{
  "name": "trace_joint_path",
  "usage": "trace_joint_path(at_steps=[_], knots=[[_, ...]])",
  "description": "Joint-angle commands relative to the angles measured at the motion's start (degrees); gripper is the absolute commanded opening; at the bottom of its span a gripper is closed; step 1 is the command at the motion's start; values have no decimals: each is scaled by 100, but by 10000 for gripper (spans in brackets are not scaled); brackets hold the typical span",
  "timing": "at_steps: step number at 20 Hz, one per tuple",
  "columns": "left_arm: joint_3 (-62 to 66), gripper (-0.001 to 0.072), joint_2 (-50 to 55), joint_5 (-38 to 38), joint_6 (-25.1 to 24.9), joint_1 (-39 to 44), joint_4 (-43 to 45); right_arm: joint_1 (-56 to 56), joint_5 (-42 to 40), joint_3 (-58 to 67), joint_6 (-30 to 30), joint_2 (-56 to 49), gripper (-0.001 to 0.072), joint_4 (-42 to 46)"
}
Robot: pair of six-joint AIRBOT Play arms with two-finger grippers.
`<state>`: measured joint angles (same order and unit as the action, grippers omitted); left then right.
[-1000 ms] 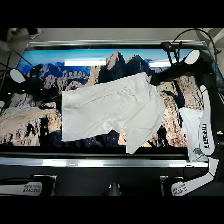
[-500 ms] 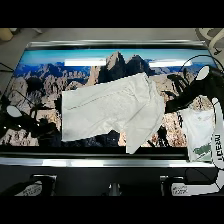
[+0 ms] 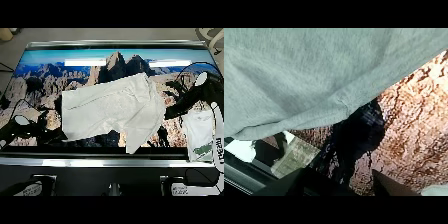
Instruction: Fold the shirts.
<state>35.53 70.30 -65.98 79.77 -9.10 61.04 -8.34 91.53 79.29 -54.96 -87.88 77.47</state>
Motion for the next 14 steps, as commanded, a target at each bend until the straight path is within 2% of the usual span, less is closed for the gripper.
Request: trace_joint_path(at_steps=[1, 3, 4, 6, 9, 12, 14], knots=[[-44, 353, 105, 496, -24, 238, -13, -4, 9, -85, -72, 15, 487, 234], [-42, 111, 105, 693, 37, 348, -79, -2, -146, -417, -155, 15, 509, 214], [-35, 29, 103, 730, 33, 372, -120, -2, -339, -627, -199, 15, 509, 68], [-11, 28, 79, 734, 31, 382, -133, -2, -872, -1032, -201, 13, 508, -382], [-11, 28, -33, 651, 31, 382, -136, -2, -1589, -1414, -374, 7, 481, -595], [-11, 28, -188, 647, 31, 382, -136, -2, -1808, -1709, -387, -22, 477, -726], [-11, 28, -286, 645, 33, 382, -140, -2, -2055, -1727, -376, -63, 351, -726]])
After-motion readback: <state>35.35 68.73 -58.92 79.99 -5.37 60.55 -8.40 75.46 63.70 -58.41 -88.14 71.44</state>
